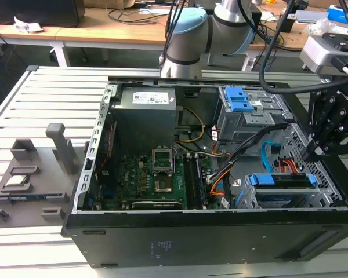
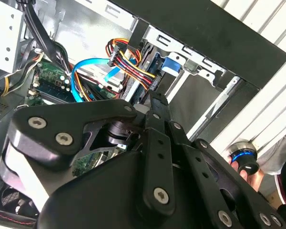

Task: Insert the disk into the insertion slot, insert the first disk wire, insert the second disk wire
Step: 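Insert the first disk wire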

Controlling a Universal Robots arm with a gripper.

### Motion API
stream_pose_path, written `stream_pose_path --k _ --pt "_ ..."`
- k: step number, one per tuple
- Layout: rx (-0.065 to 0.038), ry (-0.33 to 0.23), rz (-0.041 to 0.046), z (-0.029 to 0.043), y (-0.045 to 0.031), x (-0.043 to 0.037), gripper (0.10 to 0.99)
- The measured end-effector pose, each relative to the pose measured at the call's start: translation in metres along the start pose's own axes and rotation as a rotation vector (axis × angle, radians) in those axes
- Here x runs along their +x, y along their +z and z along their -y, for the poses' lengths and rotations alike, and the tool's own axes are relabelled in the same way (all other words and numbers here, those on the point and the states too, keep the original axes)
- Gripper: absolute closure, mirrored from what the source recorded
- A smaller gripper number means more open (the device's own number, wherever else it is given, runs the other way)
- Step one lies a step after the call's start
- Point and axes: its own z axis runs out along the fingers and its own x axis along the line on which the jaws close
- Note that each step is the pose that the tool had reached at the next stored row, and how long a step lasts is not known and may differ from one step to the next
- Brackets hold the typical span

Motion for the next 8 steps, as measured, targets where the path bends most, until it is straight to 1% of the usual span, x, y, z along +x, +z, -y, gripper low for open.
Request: stream_pose_path --k 8 --pt "0.000 0.000 -0.0003 0.0000 -0.0002 0.0000 0.980"
